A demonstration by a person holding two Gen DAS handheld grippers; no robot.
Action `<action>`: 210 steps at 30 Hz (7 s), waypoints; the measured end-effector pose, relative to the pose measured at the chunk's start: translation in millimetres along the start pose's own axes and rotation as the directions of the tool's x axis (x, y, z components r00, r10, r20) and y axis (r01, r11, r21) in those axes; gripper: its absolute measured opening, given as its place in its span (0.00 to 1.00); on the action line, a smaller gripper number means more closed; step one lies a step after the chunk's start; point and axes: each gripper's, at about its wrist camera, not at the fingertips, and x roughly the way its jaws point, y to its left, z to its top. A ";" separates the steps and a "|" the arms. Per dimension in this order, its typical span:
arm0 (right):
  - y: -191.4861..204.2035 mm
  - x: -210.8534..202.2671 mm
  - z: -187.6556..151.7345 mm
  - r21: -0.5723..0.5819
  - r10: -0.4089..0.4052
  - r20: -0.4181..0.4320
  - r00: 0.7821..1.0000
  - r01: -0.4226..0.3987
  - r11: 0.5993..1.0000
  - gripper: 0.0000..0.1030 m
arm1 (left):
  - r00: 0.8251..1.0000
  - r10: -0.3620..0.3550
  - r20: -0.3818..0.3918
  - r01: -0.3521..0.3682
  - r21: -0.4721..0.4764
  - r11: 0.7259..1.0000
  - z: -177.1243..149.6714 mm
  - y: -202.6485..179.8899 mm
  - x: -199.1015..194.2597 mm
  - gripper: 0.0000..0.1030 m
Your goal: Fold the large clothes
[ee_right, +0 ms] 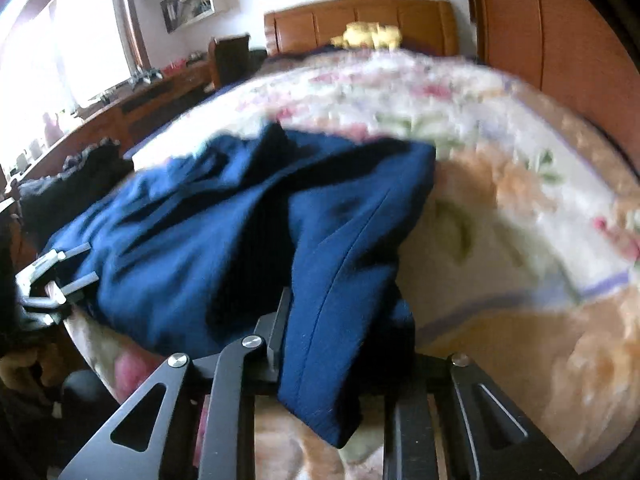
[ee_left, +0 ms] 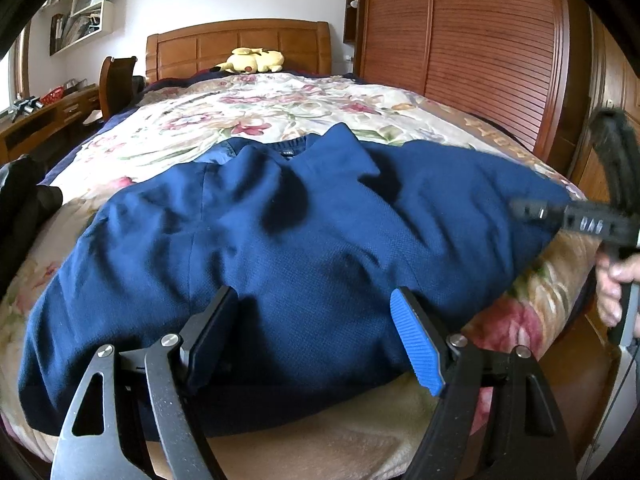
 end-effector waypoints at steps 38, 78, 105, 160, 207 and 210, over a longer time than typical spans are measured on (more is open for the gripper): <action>294.2 86.5 60.3 -0.528 0.296 -0.146 0.944 -0.328 0.783 0.23 | 0.965 0.241 0.098 -0.211 -0.248 0.945 -59.3 174.7 -128.5 0.77; 203.0 198.1 155.8 -0.407 0.078 -0.029 0.997 -0.083 0.910 0.68 | 0.991 0.093 0.097 -0.078 -0.143 0.987 -32.0 163.7 -88.7 0.17; 174.3 244.7 156.2 -0.278 -0.008 -0.137 0.990 -0.031 0.960 0.80 | 0.998 0.045 0.053 -0.032 -0.228 0.973 -81.5 164.8 -100.2 0.33; 216.2 154.7 220.4 -0.295 0.226 0.251 0.941 -0.148 0.944 0.12 | 0.936 0.156 0.317 -0.085 -0.226 0.970 -11.7 199.3 -155.7 0.06; 440.6 221.6 172.2 -0.452 0.282 0.117 0.952 -0.202 0.869 0.63 | 0.750 0.618 0.238 -0.539 -0.323 0.778 -39.7 368.4 -251.4 0.57; 419.5 197.0 152.2 -0.422 0.287 0.131 0.949 -0.208 0.882 0.64 | 0.760 0.586 0.280 -0.506 -0.312 0.805 -31.2 341.7 -248.9 0.77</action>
